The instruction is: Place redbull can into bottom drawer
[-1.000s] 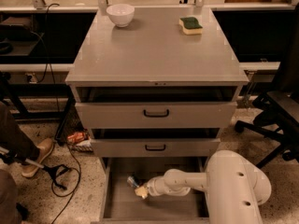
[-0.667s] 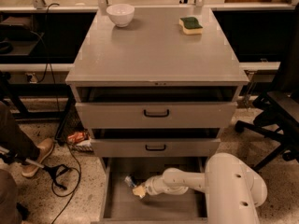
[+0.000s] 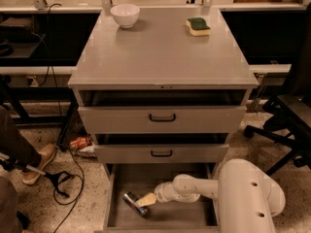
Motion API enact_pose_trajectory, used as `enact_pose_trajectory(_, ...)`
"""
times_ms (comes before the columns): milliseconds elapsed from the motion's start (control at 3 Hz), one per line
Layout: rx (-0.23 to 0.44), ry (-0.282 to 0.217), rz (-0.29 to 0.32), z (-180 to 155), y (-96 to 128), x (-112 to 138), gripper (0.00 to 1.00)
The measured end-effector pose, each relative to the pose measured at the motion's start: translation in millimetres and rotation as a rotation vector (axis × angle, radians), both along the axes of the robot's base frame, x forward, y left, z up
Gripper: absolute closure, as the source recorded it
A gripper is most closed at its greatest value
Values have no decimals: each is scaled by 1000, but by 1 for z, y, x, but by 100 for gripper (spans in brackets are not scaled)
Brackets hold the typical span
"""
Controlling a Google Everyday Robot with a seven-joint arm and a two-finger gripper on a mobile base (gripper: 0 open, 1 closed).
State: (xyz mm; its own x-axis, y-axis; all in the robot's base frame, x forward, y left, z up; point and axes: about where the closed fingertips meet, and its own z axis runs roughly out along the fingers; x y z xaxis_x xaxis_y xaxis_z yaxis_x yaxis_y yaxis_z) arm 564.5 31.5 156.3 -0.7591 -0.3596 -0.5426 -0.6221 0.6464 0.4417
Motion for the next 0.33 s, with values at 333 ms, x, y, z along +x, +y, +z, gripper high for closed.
enact_pose_trajectory(333, -24, -5, -70, 13, -45, -3, 0)
